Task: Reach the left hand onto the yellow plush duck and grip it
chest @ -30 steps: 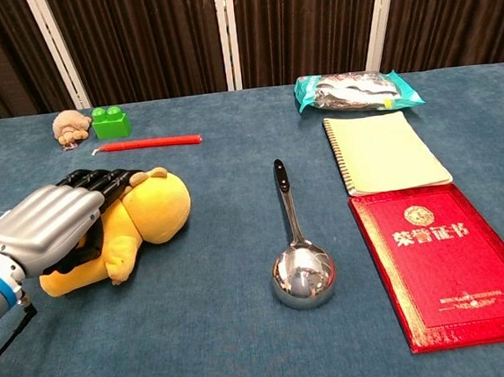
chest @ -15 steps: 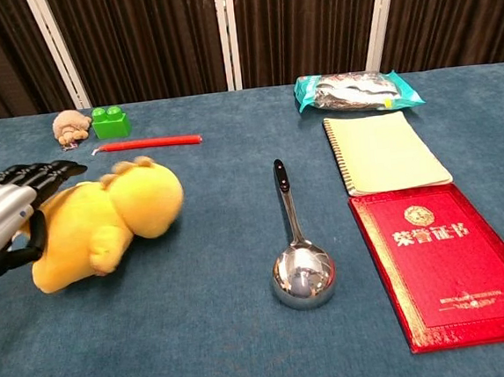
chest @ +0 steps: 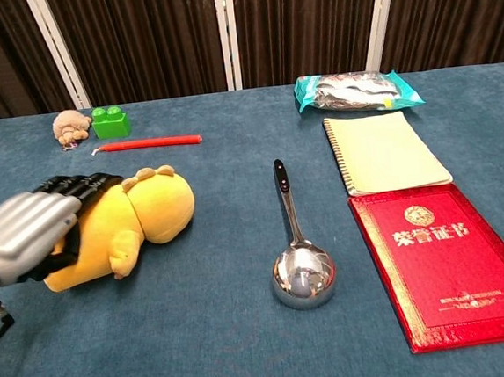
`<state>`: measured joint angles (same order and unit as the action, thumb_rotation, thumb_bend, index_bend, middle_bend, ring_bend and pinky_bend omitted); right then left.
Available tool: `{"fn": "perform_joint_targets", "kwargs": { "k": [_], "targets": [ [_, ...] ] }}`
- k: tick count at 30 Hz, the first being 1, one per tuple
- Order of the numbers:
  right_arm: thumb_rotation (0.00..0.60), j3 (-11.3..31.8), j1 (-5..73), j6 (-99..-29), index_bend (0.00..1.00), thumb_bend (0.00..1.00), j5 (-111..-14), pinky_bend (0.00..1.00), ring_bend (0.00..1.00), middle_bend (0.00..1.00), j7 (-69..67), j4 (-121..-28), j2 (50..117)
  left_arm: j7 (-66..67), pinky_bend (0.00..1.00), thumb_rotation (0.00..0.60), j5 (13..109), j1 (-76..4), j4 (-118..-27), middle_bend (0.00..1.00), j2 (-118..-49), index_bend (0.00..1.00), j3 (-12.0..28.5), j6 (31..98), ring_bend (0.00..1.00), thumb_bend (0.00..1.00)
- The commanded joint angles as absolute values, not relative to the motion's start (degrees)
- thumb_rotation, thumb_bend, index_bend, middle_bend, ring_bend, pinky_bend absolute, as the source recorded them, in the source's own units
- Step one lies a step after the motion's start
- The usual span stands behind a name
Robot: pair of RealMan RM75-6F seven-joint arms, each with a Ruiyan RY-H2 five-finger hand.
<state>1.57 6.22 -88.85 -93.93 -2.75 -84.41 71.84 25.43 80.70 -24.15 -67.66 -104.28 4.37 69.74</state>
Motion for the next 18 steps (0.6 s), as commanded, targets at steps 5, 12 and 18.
{"fn": "perform_joint_targets", "kwargs": {
  "k": [5,12,18],
  "targets": [
    [0.6,1.3,6.0,-89.6,0.0,0.18,-94.8,0.0,0.0,0.0,-2.6,-85.1,71.4,27.8,0.0,0.6,79.2,-26.0,-67.3,0.0,-107.0,0.0,6.0,68.3,0.0,1.0],
    [0.6,0.3,5.8,-90.2,0.0,0.18,-96.6,0.0,0.0,0.0,-2.2,-85.6,71.3,30.6,0.0,0.6,80.3,-27.0,-73.4,0.0,-106.0,0.0,7.0,70.3,0.0,1.0],
    [0.6,0.0,5.5,-91.3,0.0,0.18,-97.7,0.0,0.0,0.0,-2.3,-86.1,70.9,29.7,0.0,0.6,82.3,-24.3,-77.8,0.0,-101.8,0.0,4.9,74.8,0.0,1.0]
  ]
}}
